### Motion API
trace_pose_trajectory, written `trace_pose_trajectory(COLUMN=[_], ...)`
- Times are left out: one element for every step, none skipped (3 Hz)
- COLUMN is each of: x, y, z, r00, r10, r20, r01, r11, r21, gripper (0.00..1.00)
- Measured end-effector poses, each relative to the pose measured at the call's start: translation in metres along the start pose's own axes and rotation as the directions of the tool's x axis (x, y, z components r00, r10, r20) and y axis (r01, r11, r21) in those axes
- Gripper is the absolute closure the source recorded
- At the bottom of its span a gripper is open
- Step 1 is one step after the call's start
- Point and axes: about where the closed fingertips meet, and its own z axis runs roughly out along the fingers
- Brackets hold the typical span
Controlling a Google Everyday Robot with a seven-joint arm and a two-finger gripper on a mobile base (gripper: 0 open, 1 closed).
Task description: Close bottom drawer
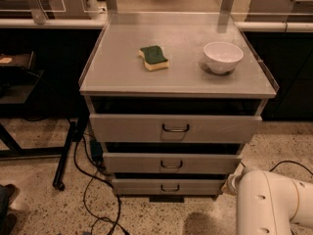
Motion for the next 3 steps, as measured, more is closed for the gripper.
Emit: trace_pose_trajectory(x=[0.005, 0.012, 0.02], y=[-0.001, -0.018, -0.055], z=[-0.004, -0.025, -0.062], r00=[1.0, 0.997, 0.996], r10=[-0.008, -0.012, 0.015], r20=[-0.027, -0.071, -0.086], r01=[0.008, 0.018, 0.001], r11=[0.9999, 0.9967, 0.9832], r21=[0.006, 0.079, 0.182], gripper=[1.0, 1.0, 1.0])
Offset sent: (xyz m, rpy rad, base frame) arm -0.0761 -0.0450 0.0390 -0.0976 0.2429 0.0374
